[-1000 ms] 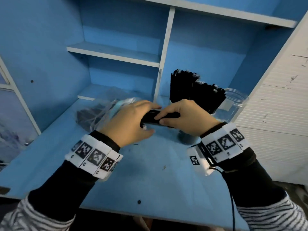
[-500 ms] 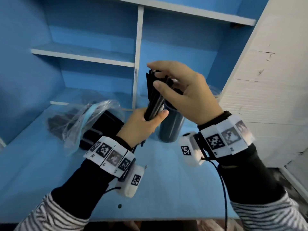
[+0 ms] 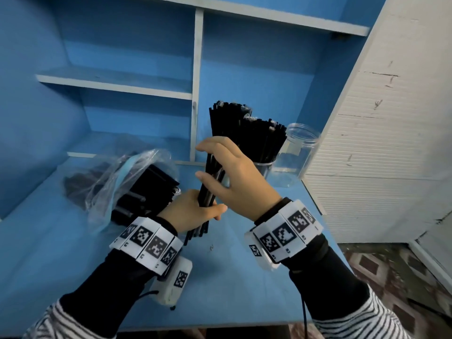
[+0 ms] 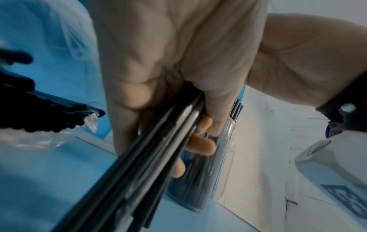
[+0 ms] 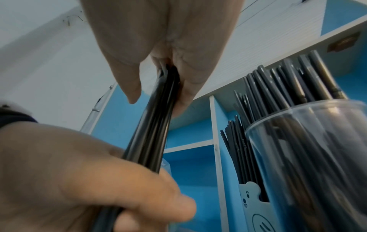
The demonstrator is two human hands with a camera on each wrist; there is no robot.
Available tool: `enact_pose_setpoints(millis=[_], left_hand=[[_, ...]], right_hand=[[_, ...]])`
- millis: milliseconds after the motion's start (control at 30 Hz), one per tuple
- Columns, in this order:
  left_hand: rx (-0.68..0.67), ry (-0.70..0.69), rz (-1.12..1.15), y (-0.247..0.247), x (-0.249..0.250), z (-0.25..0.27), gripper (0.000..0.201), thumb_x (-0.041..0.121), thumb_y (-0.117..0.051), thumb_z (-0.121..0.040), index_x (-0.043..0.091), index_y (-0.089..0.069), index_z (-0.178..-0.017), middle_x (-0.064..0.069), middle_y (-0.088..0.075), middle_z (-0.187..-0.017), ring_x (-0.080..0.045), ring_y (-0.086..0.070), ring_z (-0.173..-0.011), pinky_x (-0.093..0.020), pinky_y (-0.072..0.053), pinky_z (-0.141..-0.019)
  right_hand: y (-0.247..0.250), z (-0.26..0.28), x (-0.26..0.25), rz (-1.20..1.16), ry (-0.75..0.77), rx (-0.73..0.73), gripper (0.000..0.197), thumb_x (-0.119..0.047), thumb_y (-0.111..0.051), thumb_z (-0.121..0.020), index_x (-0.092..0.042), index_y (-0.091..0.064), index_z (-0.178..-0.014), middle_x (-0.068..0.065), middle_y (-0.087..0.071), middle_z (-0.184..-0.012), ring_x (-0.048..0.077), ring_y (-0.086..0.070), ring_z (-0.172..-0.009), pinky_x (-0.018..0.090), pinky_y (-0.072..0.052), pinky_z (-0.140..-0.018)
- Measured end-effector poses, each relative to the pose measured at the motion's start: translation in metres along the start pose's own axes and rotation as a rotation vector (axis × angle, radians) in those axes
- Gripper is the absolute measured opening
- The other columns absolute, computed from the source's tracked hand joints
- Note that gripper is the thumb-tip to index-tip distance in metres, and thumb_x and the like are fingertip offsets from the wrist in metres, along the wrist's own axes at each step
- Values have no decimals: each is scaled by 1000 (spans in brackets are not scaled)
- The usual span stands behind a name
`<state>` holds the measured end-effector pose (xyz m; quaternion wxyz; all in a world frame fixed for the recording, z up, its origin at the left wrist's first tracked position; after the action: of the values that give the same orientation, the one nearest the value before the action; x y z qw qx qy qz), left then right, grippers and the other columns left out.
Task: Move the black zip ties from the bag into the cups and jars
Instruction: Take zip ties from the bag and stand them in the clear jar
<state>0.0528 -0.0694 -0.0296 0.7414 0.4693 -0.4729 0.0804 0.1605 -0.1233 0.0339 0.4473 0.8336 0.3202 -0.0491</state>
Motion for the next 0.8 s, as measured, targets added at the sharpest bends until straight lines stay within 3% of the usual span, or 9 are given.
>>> enact_pose_setpoints(millis=[133, 233, 300, 400, 500, 567, 667, 733, 800], left_hand=[[37, -44, 33, 6, 10, 4, 31, 39, -51, -93, 17, -63, -74, 5, -68, -75, -8, -65, -78, -28, -48, -78], [53, -149, 148, 12, 27, 13, 26, 37, -51, -94, 31, -53, -70, 9, -65, -61, -2, -69, -75, -31, -50, -81], [22, -211, 151, 16, 38, 18, 33, 38, -52, -93, 34, -57, -61, 10, -63, -58, -14, -68, -71, -38, -52, -72], [-159, -206, 127, 12, 51, 26, 32, 47, -60, -84, 31, -64, -57, 5, -64, -58, -31, -68, -77, -49, -56, -78], [-304, -154, 110, 5, 50, 26, 39, 34, -65, -86, 29, -61, -47, 1, -61, -56, -20, -71, -81, -41, -56, -88], [-291, -193, 131, 4, 52, 23, 44, 26, -67, -86, 27, -57, -43, 2, -58, -53, -16, -70, -74, -31, -58, -82], [-161, -288, 189, 11, 62, 19, 30, 23, -71, -85, 25, -56, -59, 12, -53, -49, -5, -55, -50, -20, -48, -50], [-90, -317, 233, 16, 65, 15, 19, 28, -75, -81, 23, -58, -75, 15, -53, -54, -2, -51, -49, -20, -44, -50], [-1, -330, 229, 17, 62, 5, 32, 31, -80, -75, 24, -57, -95, 15, -59, -72, 0, -56, -62, -19, -48, -61]], right_hand=[[10, -2, -5, -77, -64, 69, 82, -24, -72, -85, -4, -23, -148, 10, -30, -151, 13, -27, -140, 20, -23, -117], [27, -3, -3, -267, -229, 138, 109, -38, -82, -70, -18, -13, -151, 0, -28, -150, 12, -43, -129, 25, -44, -103], [32, -4, -2, -309, -268, 52, 95, -42, -85, -64, -25, -33, -143, -2, -39, -139, 13, -49, -120, 22, -48, -94], [34, -6, -3, -288, -185, -148, 61, -37, -83, -70, -19, -60, -124, -4, -55, -124, 5, -50, -119, 15, -41, -96], [33, -5, -4, -289, -114, -274, 26, -20, -75, -83, -9, -71, -106, -25, -62, -97, -6, -58, -93, 11, -43, -85], [34, -4, -3, -296, -113, -244, 9, -14, -72, -85, -5, -71, -85, -14, -69, -83, 5, -64, -77, 21, -52, -74], [45, -9, -2, -245, -120, -102, 19, -19, -72, -84, -2, -63, -83, 3, -65, -75, 9, -63, -70, 20, -51, -66], [59, -14, -2, -246, -143, -55, 20, -17, -70, -86, 1, -63, -84, 1, -64, -73, 4, -61, -68, 13, -47, -65], [77, -18, 1, -214, -169, -3, 19, -13, -68, -88, 4, -64, -79, -7, -60, -62, 1, -58, -57, 9, -43, -56]])
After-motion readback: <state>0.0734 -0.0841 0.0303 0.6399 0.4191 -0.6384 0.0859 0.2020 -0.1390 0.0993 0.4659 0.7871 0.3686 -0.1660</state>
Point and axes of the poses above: each hand's wrist, its own z-axis away from the middle knuckle, its own y-axis out of the back of the hand, x = y × z, the point moved 2 cm from there along -z, towards the middle knuckle
